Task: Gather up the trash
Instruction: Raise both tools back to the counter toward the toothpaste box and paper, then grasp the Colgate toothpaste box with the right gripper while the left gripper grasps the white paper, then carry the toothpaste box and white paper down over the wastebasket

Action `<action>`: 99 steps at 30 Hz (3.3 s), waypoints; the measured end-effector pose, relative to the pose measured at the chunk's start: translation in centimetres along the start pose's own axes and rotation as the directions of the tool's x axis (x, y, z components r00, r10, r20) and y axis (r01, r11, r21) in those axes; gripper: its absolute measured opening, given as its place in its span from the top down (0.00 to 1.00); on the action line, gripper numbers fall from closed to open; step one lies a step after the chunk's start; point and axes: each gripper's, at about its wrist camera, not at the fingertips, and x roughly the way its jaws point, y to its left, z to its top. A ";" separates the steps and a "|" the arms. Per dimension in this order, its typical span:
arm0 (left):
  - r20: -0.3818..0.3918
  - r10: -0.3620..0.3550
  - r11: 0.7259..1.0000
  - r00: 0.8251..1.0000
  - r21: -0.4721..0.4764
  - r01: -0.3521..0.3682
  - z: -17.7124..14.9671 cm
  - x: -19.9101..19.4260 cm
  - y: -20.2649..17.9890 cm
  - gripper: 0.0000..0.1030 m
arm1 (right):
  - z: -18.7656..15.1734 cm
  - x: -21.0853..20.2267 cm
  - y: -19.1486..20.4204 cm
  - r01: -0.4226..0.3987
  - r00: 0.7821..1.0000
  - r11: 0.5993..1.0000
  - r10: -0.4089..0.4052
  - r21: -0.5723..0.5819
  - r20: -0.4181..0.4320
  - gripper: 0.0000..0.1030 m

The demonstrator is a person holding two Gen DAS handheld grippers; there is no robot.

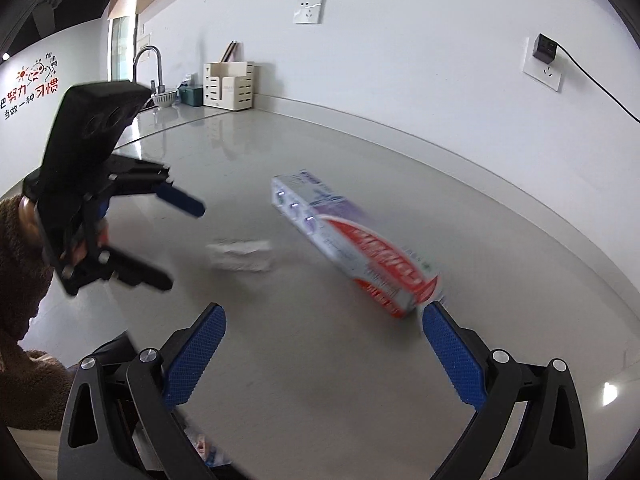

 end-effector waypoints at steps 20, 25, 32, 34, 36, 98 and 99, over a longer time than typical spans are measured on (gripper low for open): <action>-0.006 0.025 0.999 1.000 -0.037 -0.025 -0.4 0.2 0.3 0.85 | 3.6 11.5 -8.1 -0.167 0.970 0.984 0.153 -0.060 -0.190 0.04; 0.029 0.033 0.999 0.999 -0.025 -0.032 -1.0 -2.3 0.1 0.85 | 2.8 11.5 -8.0 -0.221 0.952 0.974 0.206 -0.043 -0.225 0.50; 0.066 0.051 0.998 0.997 -0.042 -0.048 -1.8 -4.8 1.1 0.85 | 2.0 9.6 -6.6 -0.192 0.966 0.981 0.183 -0.030 -0.184 0.51; 0.083 0.046 0.998 0.995 -0.052 -0.042 -2.2 -5.9 1.4 0.85 | 1.7 8.7 -6.4 -0.186 0.970 0.982 0.183 -0.008 -0.162 0.52; 0.099 0.048 0.997 0.994 -0.063 -0.042 -2.4 -6.8 1.5 0.85 | 1.4 7.4 -6.0 -0.170 0.976 0.985 0.170 0.007 -0.138 0.52; -0.254 -0.044 0.953 0.966 -0.300 -0.036 -26.9 -3.2 1.5 0.85 | -21.5 1.7 20.3 -0.333 0.888 0.926 0.372 0.179 -0.272 0.52; -0.269 -0.051 0.952 0.962 -0.305 -0.035 -27.0 -2.0 1.6 0.85 | -21.9 2.9 20.5 -0.330 0.881 0.926 0.372 0.184 -0.293 0.52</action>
